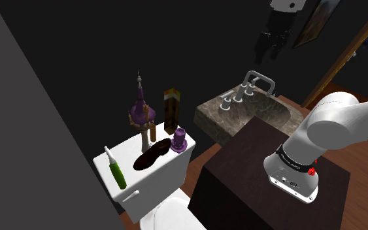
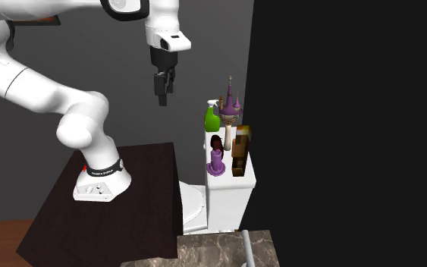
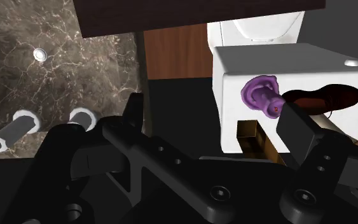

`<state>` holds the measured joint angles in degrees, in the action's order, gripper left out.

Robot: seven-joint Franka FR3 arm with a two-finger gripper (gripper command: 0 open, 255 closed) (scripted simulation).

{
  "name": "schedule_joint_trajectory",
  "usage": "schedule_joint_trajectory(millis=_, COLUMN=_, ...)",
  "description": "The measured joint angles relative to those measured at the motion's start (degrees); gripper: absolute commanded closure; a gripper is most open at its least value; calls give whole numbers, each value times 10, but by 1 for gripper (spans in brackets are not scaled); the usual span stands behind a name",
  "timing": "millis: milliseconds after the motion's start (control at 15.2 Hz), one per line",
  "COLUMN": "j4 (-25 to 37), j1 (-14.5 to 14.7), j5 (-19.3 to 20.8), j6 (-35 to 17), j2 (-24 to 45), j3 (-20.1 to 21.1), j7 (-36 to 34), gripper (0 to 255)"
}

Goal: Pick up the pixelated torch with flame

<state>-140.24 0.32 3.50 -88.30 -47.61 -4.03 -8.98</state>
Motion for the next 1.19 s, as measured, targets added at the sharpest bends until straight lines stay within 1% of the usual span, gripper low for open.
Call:
schedule_joint_trajectory(millis=66, j4=0, j1=0, j5=0, j6=0, j2=0, j3=0, j7=0, gripper=0)
schedule_joint_trajectory(millis=198, j4=-4, j1=2, j5=-5, j6=-19, j2=15, j3=4, j7=-8, gripper=0)
schedule_joint_trajectory(millis=462, j4=-21, j1=11, j5=-23, j6=-88, j2=66, j3=24, j7=-38, gripper=0)
schedule_joint_trajectory(millis=594, j4=-15, j1=16, j5=-31, j6=-129, j2=111, j3=34, j7=-53, gripper=0)
schedule_joint_trajectory(millis=792, j4=-17, j1=20, j5=-39, j6=-181, j2=160, j3=44, j7=-71, gripper=0)
schedule_joint_trajectory(millis=1188, j4=28, j1=31, j5=-52, j6=-270, j2=289, j3=71, j7=-115, gripper=0)
